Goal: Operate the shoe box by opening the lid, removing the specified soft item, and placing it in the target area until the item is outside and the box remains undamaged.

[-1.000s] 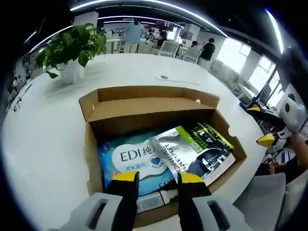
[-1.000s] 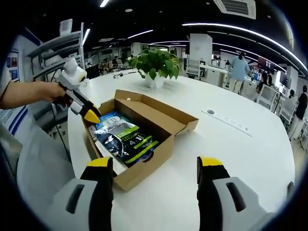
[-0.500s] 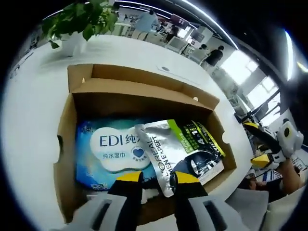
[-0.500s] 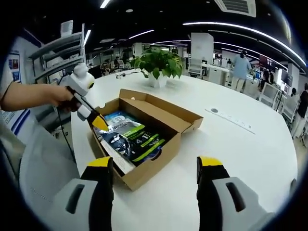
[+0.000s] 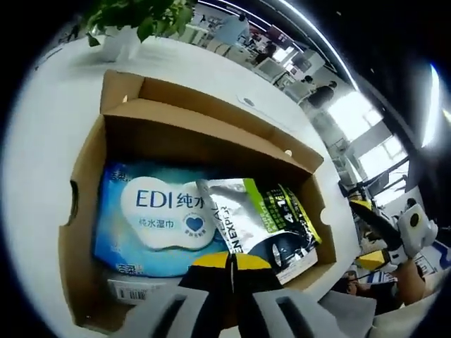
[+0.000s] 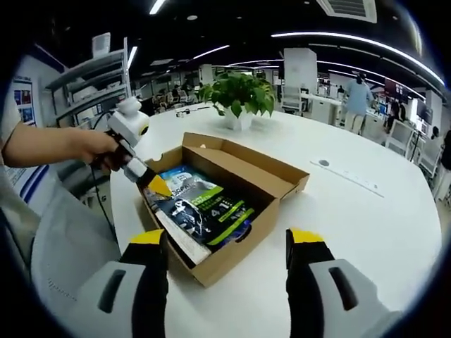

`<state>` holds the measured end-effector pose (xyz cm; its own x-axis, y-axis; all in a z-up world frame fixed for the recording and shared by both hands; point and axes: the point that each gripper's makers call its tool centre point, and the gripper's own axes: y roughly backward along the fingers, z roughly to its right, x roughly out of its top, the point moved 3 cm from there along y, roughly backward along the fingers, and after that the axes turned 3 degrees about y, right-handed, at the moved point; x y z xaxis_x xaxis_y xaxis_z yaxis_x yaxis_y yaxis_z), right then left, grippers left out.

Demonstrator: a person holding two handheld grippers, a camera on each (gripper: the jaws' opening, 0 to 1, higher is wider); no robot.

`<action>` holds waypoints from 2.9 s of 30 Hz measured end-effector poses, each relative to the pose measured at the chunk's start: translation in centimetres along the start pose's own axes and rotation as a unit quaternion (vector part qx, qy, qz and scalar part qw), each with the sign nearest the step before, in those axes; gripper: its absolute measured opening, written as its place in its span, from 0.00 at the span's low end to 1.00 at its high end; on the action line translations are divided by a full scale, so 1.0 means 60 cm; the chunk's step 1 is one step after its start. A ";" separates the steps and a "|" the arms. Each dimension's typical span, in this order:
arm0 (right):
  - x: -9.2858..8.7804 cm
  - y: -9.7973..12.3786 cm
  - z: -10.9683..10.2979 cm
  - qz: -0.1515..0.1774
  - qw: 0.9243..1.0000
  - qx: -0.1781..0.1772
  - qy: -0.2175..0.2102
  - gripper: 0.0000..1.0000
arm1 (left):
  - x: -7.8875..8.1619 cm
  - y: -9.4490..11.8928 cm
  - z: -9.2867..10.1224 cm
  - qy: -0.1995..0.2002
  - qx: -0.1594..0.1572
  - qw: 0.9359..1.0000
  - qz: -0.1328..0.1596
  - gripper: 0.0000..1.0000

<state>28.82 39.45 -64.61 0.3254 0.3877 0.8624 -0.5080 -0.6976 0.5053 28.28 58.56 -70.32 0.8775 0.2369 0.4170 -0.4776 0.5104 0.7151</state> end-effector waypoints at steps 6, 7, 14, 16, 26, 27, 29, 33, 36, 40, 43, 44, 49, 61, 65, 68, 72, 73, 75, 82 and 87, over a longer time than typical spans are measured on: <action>0.003 -0.018 -0.011 0.002 1.000 0.022 -0.011 0.53 | 0.003 0.012 -0.006 -0.020 0.006 1.000 0.010 0.00; 0.004 -0.020 -0.012 0.002 1.000 0.024 -0.010 0.53 | 0.005 0.015 -0.006 -0.027 0.007 1.000 0.013 0.00; 0.008 -0.044 -0.020 -0.005 0.999 0.045 -0.021 0.46 | 0.008 0.031 -0.006 -0.084 0.007 0.996 0.030 0.00; 0.010 -0.054 -0.023 -0.002 0.999 0.049 -0.016 0.47 | 0.008 0.034 -0.005 -0.101 0.003 0.994 0.036 0.00; 0.003 -0.096 -0.039 -0.027 0.996 0.077 -0.023 0.45 | 0.017 0.055 -0.008 -0.130 -0.007 0.989 0.066 0.00; 0.003 -0.098 -0.041 -0.028 0.996 0.078 -0.022 0.44 | 0.018 0.058 -0.008 -0.133 -0.010 0.989 0.069 0.00; 0.002 -0.105 -0.045 -0.032 0.996 0.083 -0.021 0.45 | 0.020 0.063 -0.007 -0.138 -0.013 0.987 0.077 0.00; 0.003 -0.118 -0.055 -0.041 0.995 0.094 -0.013 0.44 | 0.020 0.069 -0.005 -0.153 -0.018 0.984 0.090 0.00; 0.003 -0.126 -0.057 -0.049 0.994 0.098 -0.007 0.44 | 0.019 0.073 -0.001 -0.168 -0.024 0.981 0.097 0.00; 0.000 -0.135 -0.055 -0.068 0.993 0.095 -0.006 0.44 | 0.019 0.078 0.003 -0.187 -0.028 0.976 0.105 0.00; -0.004 -0.142 -0.051 -0.078 0.992 0.095 -0.015 0.44 | 0.019 0.080 0.003 -0.186 -0.031 0.976 0.108 0.00; -0.005 -0.143 -0.051 -0.080 0.992 0.095 -0.018 0.44 | 0.020 0.080 0.003 -0.188 -0.030 0.976 0.109 0.00; -0.019 -0.146 -0.051 -0.101 0.990 0.091 -0.034 0.43 | 0.022 0.085 0.000 -0.187 -0.028 0.975 0.119 0.00; -0.024 -0.146 -0.051 -0.092 0.990 0.091 -0.061 0.33 | 0.016 0.084 -0.002 -0.188 -0.029 0.975 0.119 0.00; -0.021 -0.144 -0.049 -0.077 0.991 0.085 -0.070 0.31 | 0.017 0.083 -0.001 -0.182 -0.030 0.975 0.122 0.00; -0.018 -0.139 -0.048 -0.074 0.992 0.079 -0.071 0.25 | 0.018 0.085 -0.002 -0.170 -0.029 0.977 0.126 0.00; -0.018 -0.135 -0.044 -0.064 0.993 0.071 -0.067 0.14 | 0.022 0.090 0.000 -0.146 -0.037 0.979 0.136 0.00; -0.017 -0.134 -0.045 -0.062 0.993 0.071 -0.068 0.12 | 0.022 0.090 0.001 -0.147 -0.037 0.979 0.137 0.00; -0.014 -0.133 -0.048 -0.053 0.993 0.075 -0.072 0.08 | 0.021 0.087 0.004 -0.148 -0.039 0.979 0.132 0.00; -0.021 -0.134 -0.051 -0.061 0.993 0.073 -0.074 0.06 | 0.021 0.077 0.010 -0.159 -0.036 0.978 0.127 0.00; -0.020 -0.125 -0.043 -0.054 0.994 0.063 -0.077 0.03 | 0.023 0.080 0.019 -0.164 -0.038 0.977 0.129 0.00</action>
<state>30.18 45.81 -69.35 0.4955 0.3735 0.7842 -0.3639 -0.7305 0.5779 27.15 60.37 -65.68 0.6611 0.0942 0.7443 -0.6653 0.5323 0.5235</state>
